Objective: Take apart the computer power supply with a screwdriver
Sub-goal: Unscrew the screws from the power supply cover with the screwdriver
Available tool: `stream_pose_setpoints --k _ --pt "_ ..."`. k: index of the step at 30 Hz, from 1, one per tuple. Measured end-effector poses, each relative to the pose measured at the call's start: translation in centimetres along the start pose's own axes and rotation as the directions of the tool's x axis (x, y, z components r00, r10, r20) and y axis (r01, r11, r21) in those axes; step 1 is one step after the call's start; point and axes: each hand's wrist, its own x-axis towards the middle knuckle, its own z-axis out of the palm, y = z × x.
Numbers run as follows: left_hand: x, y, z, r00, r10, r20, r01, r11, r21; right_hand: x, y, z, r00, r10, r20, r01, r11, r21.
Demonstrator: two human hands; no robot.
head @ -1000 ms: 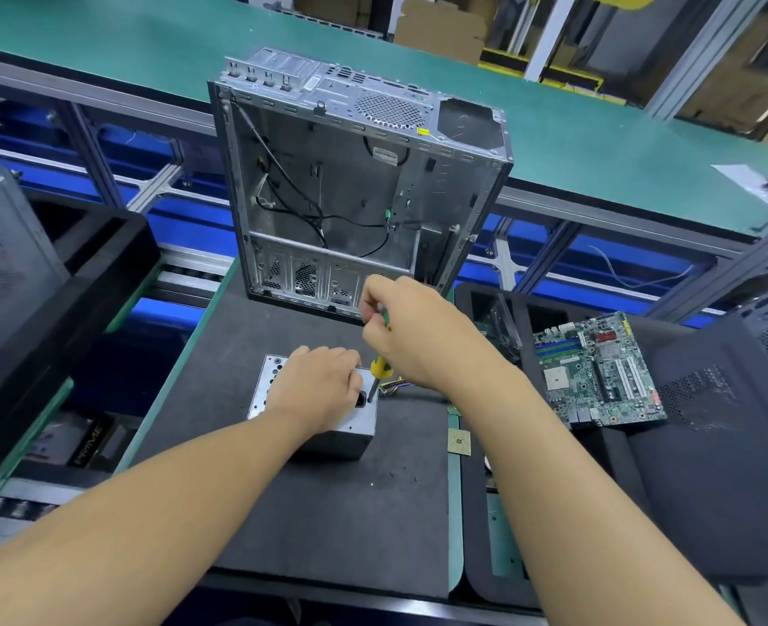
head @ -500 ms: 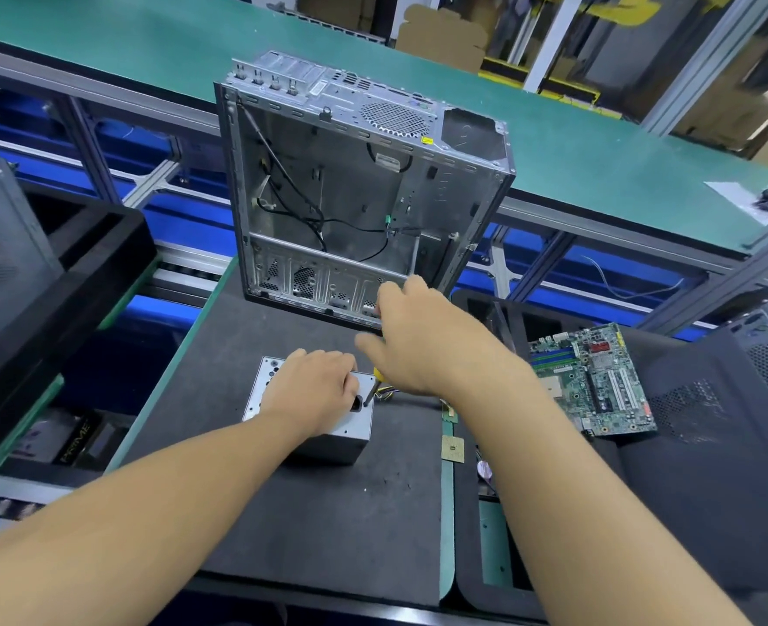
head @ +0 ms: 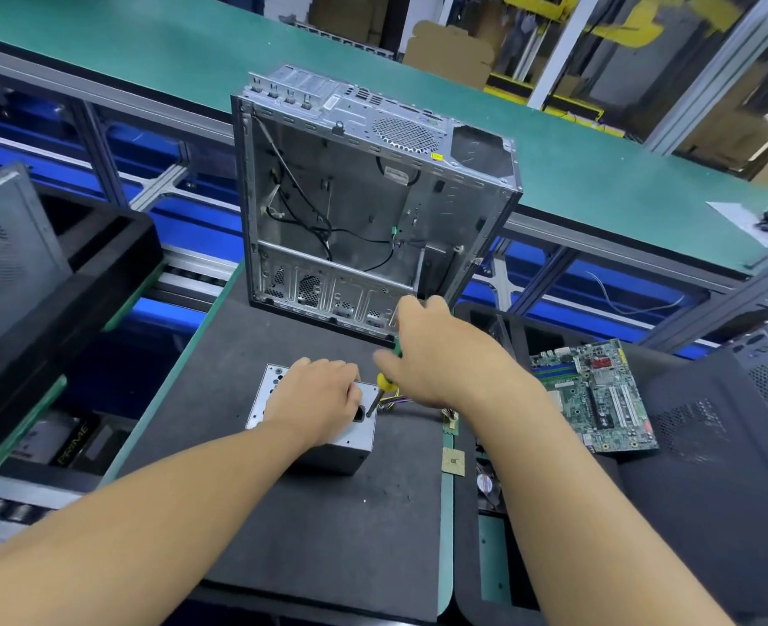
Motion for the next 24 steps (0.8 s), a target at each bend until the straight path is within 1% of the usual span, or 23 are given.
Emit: stream_pose_setpoints --k 2,4,6,8,9,10,14,16,18,19,21,22,24 --pt "0.0 0.0 -0.1 1.000 -0.005 0.010 0.005 1.000 0.004 0.1 -0.1 0.1 0.999 0.037 -0.039 -0.037 0.999 0.007" --pt "0.0 -0.1 0.0 1.000 -0.007 0.019 0.007 1.000 0.018 0.2 0.0 0.2 0.998 0.002 -0.060 0.001 0.999 0.051" --pt "0.1 -0.1 0.1 1.000 -0.002 0.015 0.002 1.000 0.030 0.0 0.3 -0.1 0.997 -0.072 -0.001 0.072 0.986 0.153" --pt "0.2 -0.2 0.0 1.000 -0.002 0.012 0.001 0.999 0.037 -0.2 0.7 -0.7 0.986 -0.125 0.113 0.098 0.971 0.218" --pt "0.2 -0.2 0.0 1.000 -0.004 0.016 0.003 1.000 0.029 -0.2 0.9 -0.8 0.983 -0.122 0.138 0.090 0.972 0.215" --pt "0.2 -0.2 0.0 1.000 -0.004 0.019 0.004 1.000 0.018 -0.2 1.0 -0.8 0.987 -0.102 0.128 0.075 0.977 0.201" --pt "0.1 -0.1 -0.1 1.000 -0.003 0.022 0.003 1.000 0.008 -0.1 0.5 0.3 0.998 0.011 -0.061 -0.006 0.997 0.077" --pt "0.0 -0.1 -0.1 1.000 -0.004 0.014 0.004 1.000 0.006 0.0 0.0 0.7 0.992 -0.013 -0.122 0.024 0.996 0.090" --pt "0.0 0.0 -0.1 1.000 0.004 0.010 -0.004 1.000 0.013 0.1 0.0 0.6 0.992 -0.068 -0.102 0.084 0.983 0.160" --pt "0.0 0.0 -0.2 1.000 0.007 0.009 -0.007 1.000 0.019 0.2 0.1 0.3 0.994 -0.093 -0.056 0.101 0.979 0.178" --pt "0.0 0.1 -0.3 1.000 -0.001 0.012 0.001 1.000 0.013 0.3 0.4 -0.3 0.992 -0.120 0.045 0.113 0.984 0.138" --pt "0.0 0.0 -0.3 1.000 -0.006 0.017 0.006 1.000 0.005 0.2 0.5 -0.5 0.991 -0.118 0.063 0.111 0.989 0.099" --pt "0.1 0.0 -0.3 1.000 -0.012 0.019 0.012 1.000 -0.008 0.2 0.5 -0.4 0.994 -0.100 0.034 0.098 0.994 0.049"
